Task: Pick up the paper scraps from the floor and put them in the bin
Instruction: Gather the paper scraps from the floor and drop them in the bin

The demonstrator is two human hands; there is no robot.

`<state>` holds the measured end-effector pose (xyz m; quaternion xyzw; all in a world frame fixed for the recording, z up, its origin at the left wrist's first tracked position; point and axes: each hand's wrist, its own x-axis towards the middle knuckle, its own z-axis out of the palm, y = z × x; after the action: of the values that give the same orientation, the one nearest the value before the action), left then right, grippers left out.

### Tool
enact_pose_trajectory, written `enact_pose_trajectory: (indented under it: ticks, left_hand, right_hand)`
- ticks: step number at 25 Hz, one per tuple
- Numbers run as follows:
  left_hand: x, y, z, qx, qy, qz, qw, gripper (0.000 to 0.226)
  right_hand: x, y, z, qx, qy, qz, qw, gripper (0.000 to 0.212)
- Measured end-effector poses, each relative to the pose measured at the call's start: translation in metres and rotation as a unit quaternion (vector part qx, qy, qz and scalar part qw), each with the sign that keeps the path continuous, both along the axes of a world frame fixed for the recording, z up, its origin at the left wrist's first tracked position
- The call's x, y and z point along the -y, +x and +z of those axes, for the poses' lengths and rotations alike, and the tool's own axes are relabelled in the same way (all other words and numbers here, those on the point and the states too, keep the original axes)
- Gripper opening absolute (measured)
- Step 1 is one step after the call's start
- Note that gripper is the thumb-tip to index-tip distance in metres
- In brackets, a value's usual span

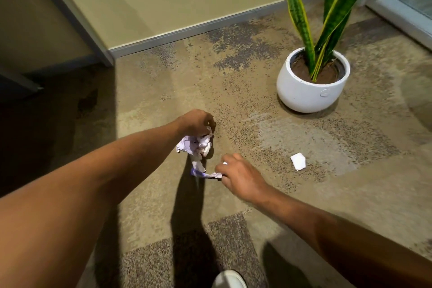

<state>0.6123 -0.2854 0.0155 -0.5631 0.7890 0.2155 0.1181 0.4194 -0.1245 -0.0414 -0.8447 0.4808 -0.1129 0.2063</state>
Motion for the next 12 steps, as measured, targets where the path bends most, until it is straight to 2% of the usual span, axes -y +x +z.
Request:
enact_pose_trajectory:
  ticks: [3, 8, 12]
  left_hand:
    - [-0.002, -0.007, -0.005, -0.007, -0.021, 0.012, 1.0, 0.026]
    - [-0.003, -0.014, -0.001, -0.009, -0.024, 0.026, 0.999, 0.016]
    - [-0.004, -0.034, 0.013, -0.086, -0.03, 0.019, 0.996, 0.014]
  right_hand:
    - [0.006, -0.031, 0.002, 0.031, 0.035, -0.053, 0.997, 0.009]
    - [0.016, -0.085, 0.018, 0.048, 0.075, -0.139, 0.986, 0.022]
    - [0.016, -0.137, 0.031, 0.031, 0.073, -0.201, 0.976, 0.026]
